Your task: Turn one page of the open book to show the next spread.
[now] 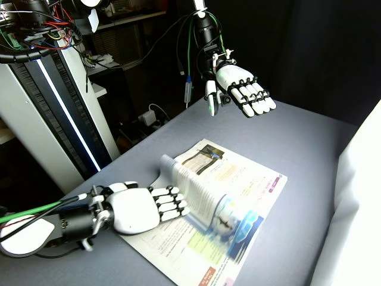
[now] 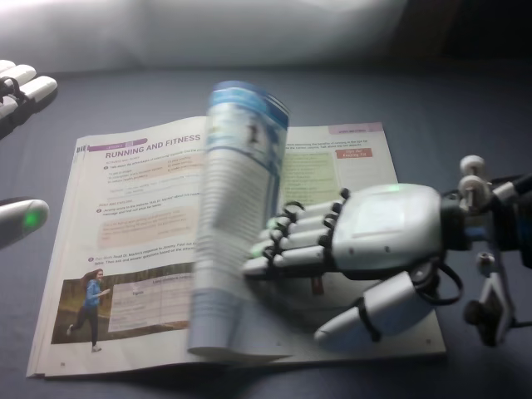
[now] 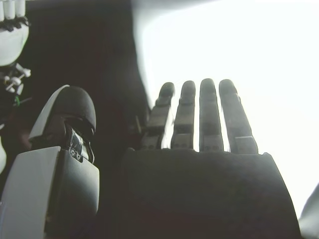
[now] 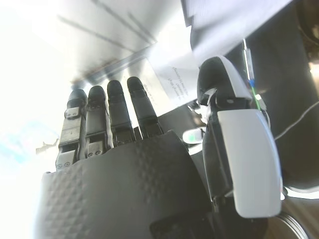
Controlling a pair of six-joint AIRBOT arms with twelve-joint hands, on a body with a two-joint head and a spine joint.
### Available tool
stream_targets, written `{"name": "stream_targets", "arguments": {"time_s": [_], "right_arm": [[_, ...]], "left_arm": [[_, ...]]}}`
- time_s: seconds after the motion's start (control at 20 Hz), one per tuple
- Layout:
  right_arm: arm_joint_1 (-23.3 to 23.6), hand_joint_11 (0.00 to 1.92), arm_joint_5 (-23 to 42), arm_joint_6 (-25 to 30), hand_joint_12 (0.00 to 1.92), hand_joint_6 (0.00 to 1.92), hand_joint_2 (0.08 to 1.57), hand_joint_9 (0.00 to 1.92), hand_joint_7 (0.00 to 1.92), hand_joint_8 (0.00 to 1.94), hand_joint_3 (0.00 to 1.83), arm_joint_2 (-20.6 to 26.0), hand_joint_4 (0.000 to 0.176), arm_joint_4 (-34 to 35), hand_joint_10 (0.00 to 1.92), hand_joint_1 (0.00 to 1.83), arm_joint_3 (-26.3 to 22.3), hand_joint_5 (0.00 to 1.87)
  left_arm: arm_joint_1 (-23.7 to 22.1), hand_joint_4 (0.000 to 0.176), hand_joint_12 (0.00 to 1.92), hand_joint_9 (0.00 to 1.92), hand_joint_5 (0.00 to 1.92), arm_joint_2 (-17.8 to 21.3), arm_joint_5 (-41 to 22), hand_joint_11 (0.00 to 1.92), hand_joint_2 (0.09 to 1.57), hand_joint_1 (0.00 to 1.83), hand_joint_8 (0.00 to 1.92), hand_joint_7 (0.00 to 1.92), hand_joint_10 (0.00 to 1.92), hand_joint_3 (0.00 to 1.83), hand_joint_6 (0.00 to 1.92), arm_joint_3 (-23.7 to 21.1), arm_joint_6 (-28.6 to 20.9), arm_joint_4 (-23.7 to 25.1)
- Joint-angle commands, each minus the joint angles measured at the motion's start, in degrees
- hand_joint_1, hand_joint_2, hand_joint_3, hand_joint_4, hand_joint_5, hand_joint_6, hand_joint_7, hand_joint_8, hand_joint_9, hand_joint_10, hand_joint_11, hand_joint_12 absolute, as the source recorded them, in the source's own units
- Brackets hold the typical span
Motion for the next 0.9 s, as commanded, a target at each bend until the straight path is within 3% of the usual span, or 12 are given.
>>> {"name": "stream_targets", "arguments": {"time_s": [0.0,0.25,0.35,0.5,0.55,0.6,0.65,0.7,0.75,0.85], "right_arm": [[1.0,0.00,4.9,-0.4,0.00,0.00,1.27,0.00,0.00,0.00,0.00,-0.5,0.000,3.2,0.00,0.00,0.5,0.01],[3.8,0.00,5.8,-5.0,0.00,0.03,1.27,0.00,0.01,0.00,0.00,-6.2,0.000,5.1,0.00,0.00,3.4,0.09],[5.5,0.00,6.1,-6.0,0.00,0.02,1.26,0.00,0.01,0.00,0.00,-8.9,0.000,5.5,0.00,0.00,5.5,0.08],[7.4,0.00,6.1,-10.6,0.00,0.02,1.26,0.00,0.01,0.00,0.00,-11.7,0.000,10.0,0.00,0.00,7.5,0.08],[8.5,0.00,6.1,-12.2,0.00,0.02,1.27,0.01,0.02,0.01,0.01,-12.4,0.000,11.3,0.00,0.00,8.1,0.09],[9.2,0.00,6.0,-13.6,0.00,0.01,1.27,0.00,0.03,0.01,0.01,-12.7,0.000,12.4,0.00,0.00,8.4,0.07],[9.9,0.00,6.0,-14.8,0.00,0.00,1.29,0.00,0.00,0.00,0.01,-13.1,0.000,13.9,0.00,0.00,8.8,0.01],[10.7,0.00,6.0,-15.9,0.00,0.00,1.27,0.00,0.00,0.00,0.00,-13.4,0.000,15.2,0.00,0.00,9.3,0.00],[11.7,0.00,6.0,-16.8,0.00,0.00,1.26,0.00,0.00,0.00,0.00,-13.5,0.000,16.5,0.00,0.00,9.6,0.00],[14.6,0.00,5.8,-18.4,0.00,0.00,1.25,0.00,0.00,0.00,0.00,-13.5,0.000,17.3,0.00,0.00,9.9,0.00]], "left_arm": [[-0.3,0.004,0.00,0.00,0.02,0.5,-7.6,0.00,1.30,0.00,0.00,0.00,0.00,0.00,0.01,-0.1,-0.2,-1.4],[-0.3,0.000,0.00,0.00,0.03,0.6,-9.0,0.00,1.30,0.00,0.00,0.00,0.00,0.00,0.01,-0.1,-0.2,-1.2],[-0.3,0.012,0.00,0.00,0.00,0.7,-10.1,0.00,1.30,0.00,0.00,0.00,0.00,0.00,0.00,-0.2,-0.2,-0.8],[-0.3,0.014,0.00,0.00,0.00,0.7,-11.3,0.00,1.30,0.00,0.00,0.00,0.00,0.00,0.00,-0.1,-0.2,-0.3],[-0.4,0.001,0.00,0.00,0.02,0.6,-11.7,0.00,1.30,0.00,0.00,0.00,0.00,0.00,0.01,-0.1,-0.2,-0.1],[-0.5,0.000,0.00,0.00,0.03,0.6,-12.1,0.00,1.30,0.00,0.00,0.00,0.00,0.00,0.01,-0.1,-0.2,0.0],[-0.5,0.017,0.00,0.00,0.00,0.6,-12.5,0.00,1.30,0.00,0.00,0.00,0.00,0.00,0.00,-0.1,-0.2,0.1],[-0.6,0.060,0.00,0.00,0.00,0.5,-12.7,0.00,1.29,0.00,0.00,0.00,0.00,0.00,0.00,-0.1,-0.1,0.2],[-0.8,0.049,0.00,0.00,0.00,0.3,-13.1,0.00,1.29,0.00,0.00,0.00,0.00,0.00,0.00,0.0,-0.1,0.3],[-1.1,0.067,0.00,0.00,0.00,0.1,-13.5,0.00,1.26,0.00,0.00,0.00,0.00,0.00,0.00,0.1,0.0,0.6]]}}
